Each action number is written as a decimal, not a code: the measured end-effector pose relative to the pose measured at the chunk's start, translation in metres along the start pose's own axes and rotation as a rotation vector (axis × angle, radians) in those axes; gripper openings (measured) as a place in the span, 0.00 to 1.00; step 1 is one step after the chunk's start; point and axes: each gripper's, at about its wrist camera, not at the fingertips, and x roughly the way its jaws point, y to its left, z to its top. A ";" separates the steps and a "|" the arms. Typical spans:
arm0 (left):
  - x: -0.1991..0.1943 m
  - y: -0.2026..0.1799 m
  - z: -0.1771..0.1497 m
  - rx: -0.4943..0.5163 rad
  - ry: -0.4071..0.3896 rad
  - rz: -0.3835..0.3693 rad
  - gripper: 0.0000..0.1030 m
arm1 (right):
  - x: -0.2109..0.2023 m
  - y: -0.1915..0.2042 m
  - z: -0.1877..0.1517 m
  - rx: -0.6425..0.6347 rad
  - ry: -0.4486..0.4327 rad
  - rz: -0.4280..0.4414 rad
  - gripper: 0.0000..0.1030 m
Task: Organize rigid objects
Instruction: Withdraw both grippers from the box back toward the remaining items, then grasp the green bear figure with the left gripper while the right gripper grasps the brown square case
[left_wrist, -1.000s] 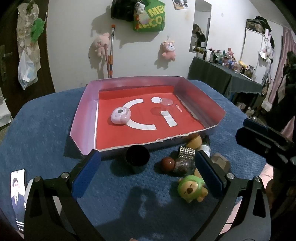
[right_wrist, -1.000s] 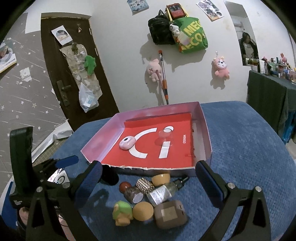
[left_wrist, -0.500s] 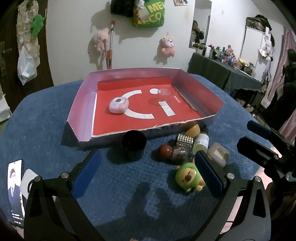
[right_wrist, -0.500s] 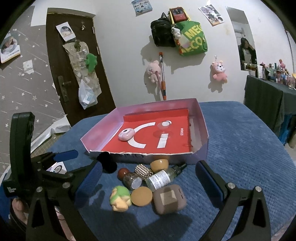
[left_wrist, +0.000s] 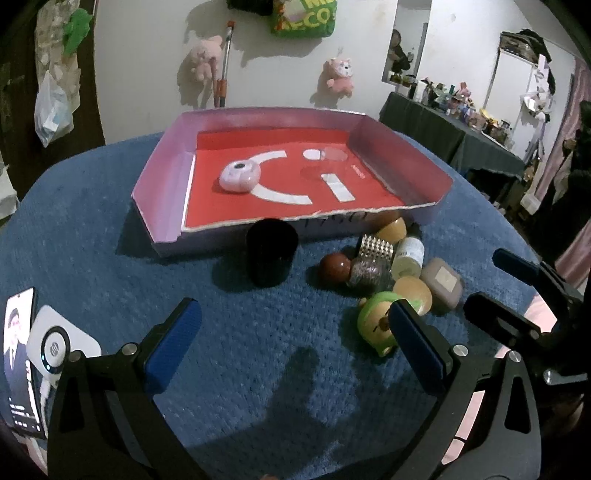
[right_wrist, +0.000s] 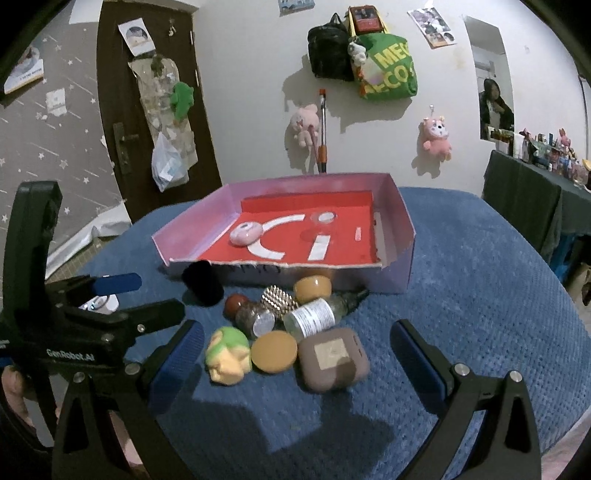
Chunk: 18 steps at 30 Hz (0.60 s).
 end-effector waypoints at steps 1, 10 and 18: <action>0.001 0.000 -0.001 -0.004 0.006 -0.009 0.99 | 0.001 -0.001 -0.002 0.001 0.005 -0.002 1.00; 0.007 -0.019 -0.011 0.015 0.032 -0.082 0.99 | 0.005 -0.017 -0.009 0.031 0.033 -0.037 0.95; 0.016 -0.040 -0.018 0.057 0.048 -0.109 0.99 | 0.016 -0.025 -0.020 0.015 0.080 -0.081 0.84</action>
